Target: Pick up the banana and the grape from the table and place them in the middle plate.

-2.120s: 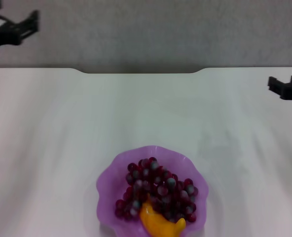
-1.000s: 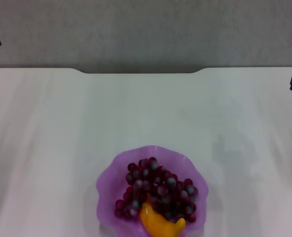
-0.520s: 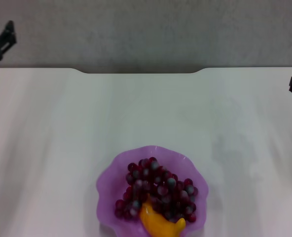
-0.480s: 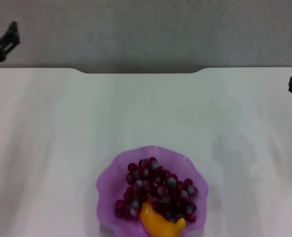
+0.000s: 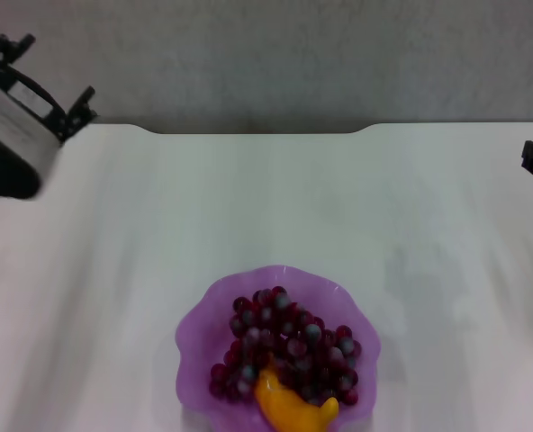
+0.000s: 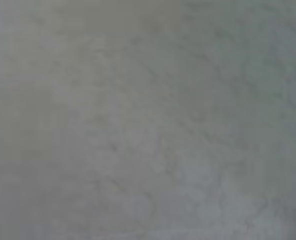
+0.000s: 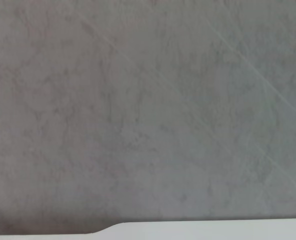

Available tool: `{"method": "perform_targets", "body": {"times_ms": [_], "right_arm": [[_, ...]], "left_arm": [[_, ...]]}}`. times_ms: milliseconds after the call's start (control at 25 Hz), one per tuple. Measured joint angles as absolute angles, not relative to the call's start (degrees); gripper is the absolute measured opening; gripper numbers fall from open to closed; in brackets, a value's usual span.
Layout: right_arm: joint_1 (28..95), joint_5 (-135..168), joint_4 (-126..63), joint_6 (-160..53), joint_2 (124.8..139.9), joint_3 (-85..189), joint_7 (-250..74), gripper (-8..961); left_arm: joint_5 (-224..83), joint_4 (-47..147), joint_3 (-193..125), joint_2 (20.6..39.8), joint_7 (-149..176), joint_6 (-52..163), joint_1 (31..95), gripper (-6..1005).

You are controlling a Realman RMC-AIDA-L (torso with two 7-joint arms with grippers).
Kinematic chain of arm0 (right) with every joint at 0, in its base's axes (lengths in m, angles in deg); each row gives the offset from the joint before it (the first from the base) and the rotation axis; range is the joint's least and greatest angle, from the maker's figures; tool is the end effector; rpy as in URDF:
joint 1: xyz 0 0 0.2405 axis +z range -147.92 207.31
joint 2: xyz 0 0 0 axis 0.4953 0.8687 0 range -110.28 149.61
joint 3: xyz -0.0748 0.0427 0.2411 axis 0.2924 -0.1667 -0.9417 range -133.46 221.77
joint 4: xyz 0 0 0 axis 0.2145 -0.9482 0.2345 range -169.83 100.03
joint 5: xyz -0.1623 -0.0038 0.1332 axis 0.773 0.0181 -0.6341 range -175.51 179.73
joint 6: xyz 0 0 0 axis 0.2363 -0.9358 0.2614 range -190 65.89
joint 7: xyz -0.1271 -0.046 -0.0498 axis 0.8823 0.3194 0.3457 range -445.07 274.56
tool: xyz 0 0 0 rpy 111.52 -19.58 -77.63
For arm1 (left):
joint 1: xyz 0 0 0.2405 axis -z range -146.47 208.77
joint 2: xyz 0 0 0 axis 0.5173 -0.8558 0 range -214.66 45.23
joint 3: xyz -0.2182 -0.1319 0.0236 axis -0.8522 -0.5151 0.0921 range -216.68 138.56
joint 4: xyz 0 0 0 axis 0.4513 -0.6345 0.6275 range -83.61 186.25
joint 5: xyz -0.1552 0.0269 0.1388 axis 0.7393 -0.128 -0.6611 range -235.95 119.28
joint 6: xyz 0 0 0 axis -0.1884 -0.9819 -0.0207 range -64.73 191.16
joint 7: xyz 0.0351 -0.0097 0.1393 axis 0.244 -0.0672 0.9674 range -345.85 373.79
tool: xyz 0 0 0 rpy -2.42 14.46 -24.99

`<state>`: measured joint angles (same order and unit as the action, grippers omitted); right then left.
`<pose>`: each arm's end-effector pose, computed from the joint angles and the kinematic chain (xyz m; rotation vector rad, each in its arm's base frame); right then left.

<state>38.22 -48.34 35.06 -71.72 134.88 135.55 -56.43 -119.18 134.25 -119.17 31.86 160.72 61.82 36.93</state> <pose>0.2906 0.3721 0.0498 -1.6906 0.9068 0.3826 -0.2078 0.3691 0.0544 -1.7644 0.0724 -0.0070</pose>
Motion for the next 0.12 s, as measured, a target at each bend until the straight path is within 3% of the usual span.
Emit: {"method": "perform_targets", "body": {"times_ms": [120], "right_arm": [[38.2, -48.3, 35.1, -71.7, 134.84, 135.6, -56.4, 607]], "left_arm": [[-125.5, 133.7, -115.9, 31.85, 160.6, 54.5, 38.4, 856]]}}
